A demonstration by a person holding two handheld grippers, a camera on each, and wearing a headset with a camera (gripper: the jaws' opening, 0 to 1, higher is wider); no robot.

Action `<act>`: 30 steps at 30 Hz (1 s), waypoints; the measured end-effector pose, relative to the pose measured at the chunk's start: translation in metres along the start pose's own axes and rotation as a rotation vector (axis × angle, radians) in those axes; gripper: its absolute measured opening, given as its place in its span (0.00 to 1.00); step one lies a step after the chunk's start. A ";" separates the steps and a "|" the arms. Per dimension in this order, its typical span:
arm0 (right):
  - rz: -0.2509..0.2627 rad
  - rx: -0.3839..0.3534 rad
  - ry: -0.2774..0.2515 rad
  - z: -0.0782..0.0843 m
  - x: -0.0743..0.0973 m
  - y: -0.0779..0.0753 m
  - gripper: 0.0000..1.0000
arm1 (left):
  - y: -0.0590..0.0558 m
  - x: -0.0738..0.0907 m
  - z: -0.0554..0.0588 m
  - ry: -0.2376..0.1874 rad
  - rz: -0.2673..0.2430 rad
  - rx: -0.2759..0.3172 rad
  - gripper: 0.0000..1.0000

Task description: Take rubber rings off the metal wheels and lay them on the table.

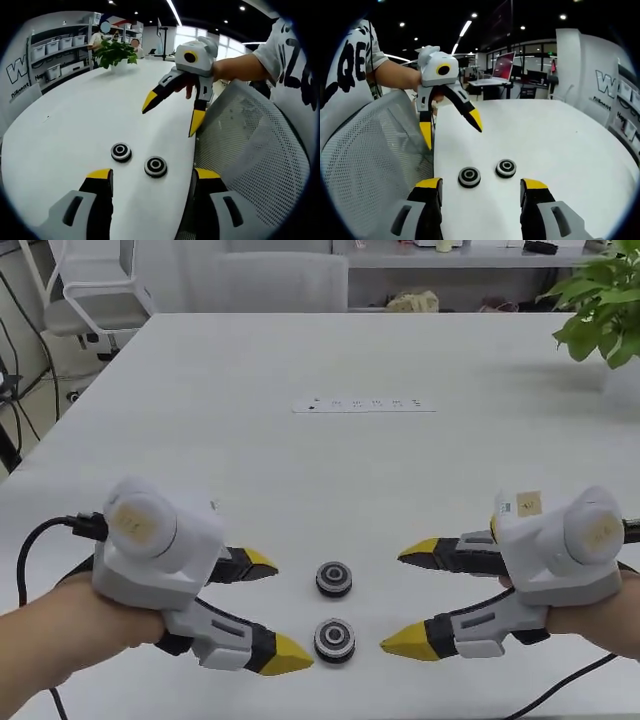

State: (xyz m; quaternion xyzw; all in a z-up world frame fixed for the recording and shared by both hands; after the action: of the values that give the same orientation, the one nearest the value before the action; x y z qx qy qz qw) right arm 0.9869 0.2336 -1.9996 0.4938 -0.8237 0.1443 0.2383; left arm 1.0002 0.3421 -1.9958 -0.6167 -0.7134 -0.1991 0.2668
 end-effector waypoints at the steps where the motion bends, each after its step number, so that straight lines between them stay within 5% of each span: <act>1: -0.001 -0.001 0.000 0.000 0.000 0.000 0.62 | 0.000 0.000 0.000 0.001 0.001 0.000 0.62; 30: -0.025 -0.022 0.023 0.014 -0.008 0.005 0.60 | -0.008 -0.024 0.002 0.041 0.080 -0.006 0.49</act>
State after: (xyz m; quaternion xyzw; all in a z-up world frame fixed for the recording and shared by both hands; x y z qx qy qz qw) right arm 0.9819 0.2352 -2.0156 0.4995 -0.8163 0.1381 0.2550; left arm 0.9944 0.3235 -2.0116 -0.6412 -0.6820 -0.2031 0.2872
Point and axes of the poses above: the centre of the closed fingertips' face, and the gripper's own axes: x roughly backward along the fingers, y roughly to its left, z roughly out of its underside, the point moved 2 cm from there along x, roughly backward along the fingers
